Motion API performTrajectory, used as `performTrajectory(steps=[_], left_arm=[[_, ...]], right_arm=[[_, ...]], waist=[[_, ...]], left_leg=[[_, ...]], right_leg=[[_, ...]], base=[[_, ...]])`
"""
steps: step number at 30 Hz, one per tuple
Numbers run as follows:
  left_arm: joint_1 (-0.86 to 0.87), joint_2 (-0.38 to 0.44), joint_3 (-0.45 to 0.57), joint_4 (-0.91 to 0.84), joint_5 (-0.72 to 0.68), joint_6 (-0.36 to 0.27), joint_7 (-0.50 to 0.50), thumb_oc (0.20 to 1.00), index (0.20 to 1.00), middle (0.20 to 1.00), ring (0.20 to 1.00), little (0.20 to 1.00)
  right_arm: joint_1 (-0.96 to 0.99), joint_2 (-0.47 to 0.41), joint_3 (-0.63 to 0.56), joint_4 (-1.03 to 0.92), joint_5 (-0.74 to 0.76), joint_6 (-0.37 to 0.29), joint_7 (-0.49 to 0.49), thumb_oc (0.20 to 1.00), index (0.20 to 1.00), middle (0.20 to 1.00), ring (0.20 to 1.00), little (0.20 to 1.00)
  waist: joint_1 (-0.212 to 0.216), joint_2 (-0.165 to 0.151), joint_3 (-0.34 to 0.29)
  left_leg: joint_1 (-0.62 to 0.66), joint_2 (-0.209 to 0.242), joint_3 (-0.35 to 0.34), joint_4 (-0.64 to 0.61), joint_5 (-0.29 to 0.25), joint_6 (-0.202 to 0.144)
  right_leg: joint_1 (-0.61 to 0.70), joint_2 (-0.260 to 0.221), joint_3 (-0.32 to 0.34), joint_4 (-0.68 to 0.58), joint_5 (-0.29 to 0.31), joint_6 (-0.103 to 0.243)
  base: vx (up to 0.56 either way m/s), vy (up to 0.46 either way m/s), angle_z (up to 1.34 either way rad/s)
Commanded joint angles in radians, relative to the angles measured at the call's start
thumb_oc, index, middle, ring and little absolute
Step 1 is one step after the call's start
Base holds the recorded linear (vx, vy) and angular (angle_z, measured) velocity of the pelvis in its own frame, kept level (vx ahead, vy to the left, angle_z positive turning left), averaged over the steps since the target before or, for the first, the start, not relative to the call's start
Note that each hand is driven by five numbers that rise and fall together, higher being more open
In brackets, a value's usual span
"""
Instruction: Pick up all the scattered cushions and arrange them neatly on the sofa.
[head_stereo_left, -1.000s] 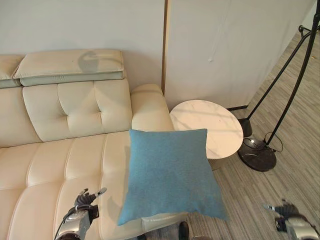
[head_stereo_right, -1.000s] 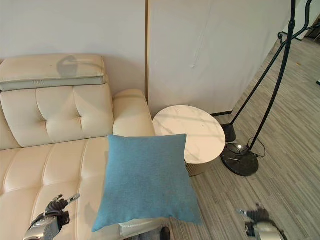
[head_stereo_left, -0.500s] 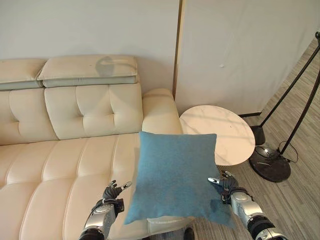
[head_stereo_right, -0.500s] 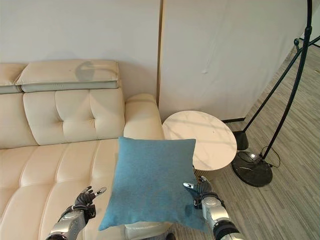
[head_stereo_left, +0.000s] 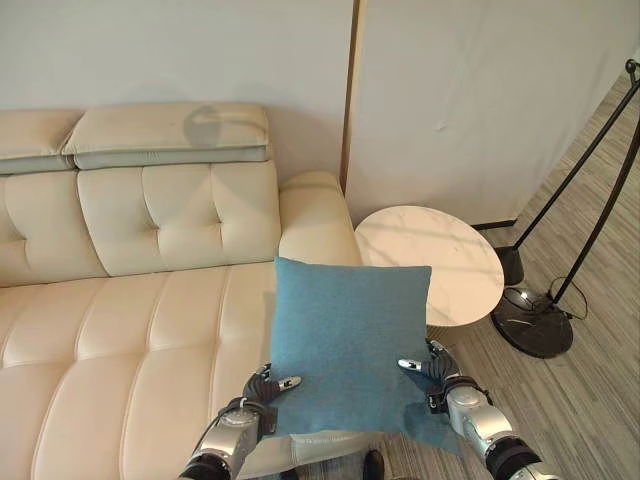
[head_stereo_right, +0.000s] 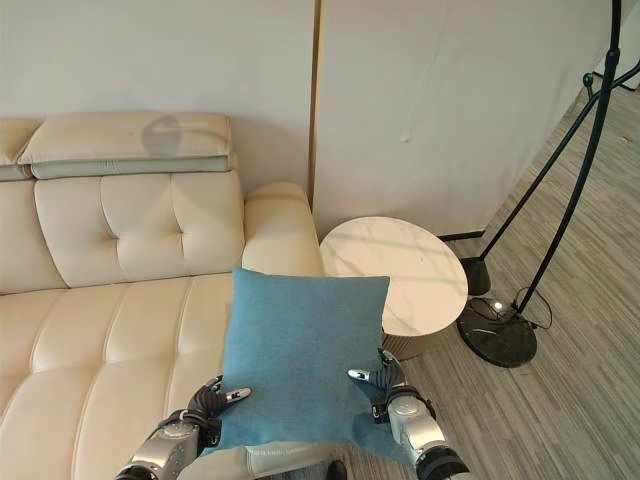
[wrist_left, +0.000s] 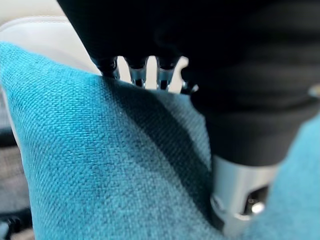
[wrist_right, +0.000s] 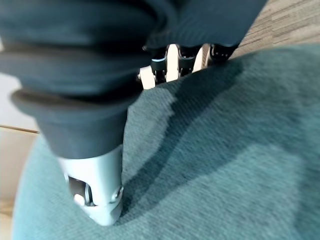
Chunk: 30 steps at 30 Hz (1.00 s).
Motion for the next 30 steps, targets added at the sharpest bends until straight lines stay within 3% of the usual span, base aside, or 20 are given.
performTrajectory(steps=[1, 13, 28, 29, 30], left_arm=[[-0.124, -0.044, -0.046, 0.071, 0.067, -0.021, 0.017, 1.000, 1.000, 1.000, 1.000, 1.000], [-0.204, -0.119, -0.203, 0.106, 0.158, -0.025, 0.112, 1.000, 1.000, 1.000, 1.000, 1.000], [-0.216, -0.174, -0.348, 0.017, 0.085, -0.065, 0.154, 1.000, 1.000, 1.000, 1.000, 1.000], [-0.215, -0.171, -0.359, -0.001, 0.078, -0.070, 0.146, 0.580, 0.580, 0.580, 0.580, 0.580], [-0.216, -0.166, -0.361, -0.013, 0.070, -0.079, 0.135, 0.200, 0.200, 0.200, 0.200, 0.200]], right_arm=[[-0.047, 0.057, 0.060, -0.027, 0.049, -0.038, 0.009, 1.000, 1.000, 1.000, 1.000, 1.000], [-0.110, 0.142, 0.255, -0.052, 0.156, -0.081, -0.002, 1.000, 1.000, 1.000, 1.000, 1.000], [-0.184, 0.242, 0.455, -0.007, 0.133, -0.070, -0.001, 1.000, 1.000, 1.000, 1.000, 1.000], [-0.189, 0.244, 0.460, -0.005, 0.140, -0.076, 0.000, 1.000, 1.000, 1.000, 1.000, 1.000], [-0.186, 0.243, 0.456, -0.003, 0.168, -0.086, 0.014, 0.470, 0.470, 0.470, 0.470, 0.470]], waist=[[-0.012, -0.013, 0.048], [-0.010, -0.014, 0.087], [0.023, -0.032, 0.106], [0.025, -0.031, 0.105], [0.026, -0.032, 0.105]], left_leg=[[-0.013, -0.028, 0.011, -0.001, -0.063, 0.001], [-0.021, -0.033, 0.004, -0.001, -0.063, -0.001], [-0.025, -0.038, -0.011, -0.001, -0.064, 0.001], [-0.026, -0.038, -0.012, -0.001, -0.064, 0.002], [-0.026, -0.039, -0.013, -0.001, -0.065, 0.002]], right_leg=[[0.050, -0.010, 0.000, 0.002, -0.130, 0.036], [0.046, -0.017, -0.008, 0.002, -0.128, 0.036], [0.049, -0.024, -0.023, 0.002, -0.130, 0.037], [0.048, -0.025, -0.025, 0.002, -0.131, 0.038], [0.048, -0.027, -0.027, 0.002, -0.131, 0.039]], base=[[0.00, 0.000, 0.00], [0.00, 0.000, 0.00], [0.00, 0.000, 0.00], [0.00, 0.000, 0.00], [0.00, 0.000, 0.00]])
